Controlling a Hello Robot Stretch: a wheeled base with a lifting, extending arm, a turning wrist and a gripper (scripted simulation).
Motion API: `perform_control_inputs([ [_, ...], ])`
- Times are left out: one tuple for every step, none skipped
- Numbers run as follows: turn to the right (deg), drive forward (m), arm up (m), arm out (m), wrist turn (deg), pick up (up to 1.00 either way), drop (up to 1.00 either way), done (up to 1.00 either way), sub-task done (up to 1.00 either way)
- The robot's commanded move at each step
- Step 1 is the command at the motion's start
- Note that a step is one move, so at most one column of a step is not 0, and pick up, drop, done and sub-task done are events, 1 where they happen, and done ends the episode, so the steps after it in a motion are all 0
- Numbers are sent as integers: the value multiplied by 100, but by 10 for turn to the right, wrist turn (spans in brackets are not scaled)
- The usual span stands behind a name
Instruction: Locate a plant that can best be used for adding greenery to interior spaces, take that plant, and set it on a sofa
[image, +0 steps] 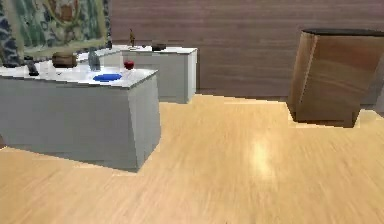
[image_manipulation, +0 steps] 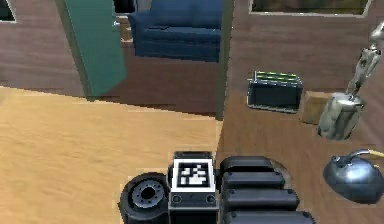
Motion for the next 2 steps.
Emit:
perform_control_inputs([
  [-450,0,0,0,0,0,0,0,0],
  [-270,0,0,0,0,0,0,0,0],
])
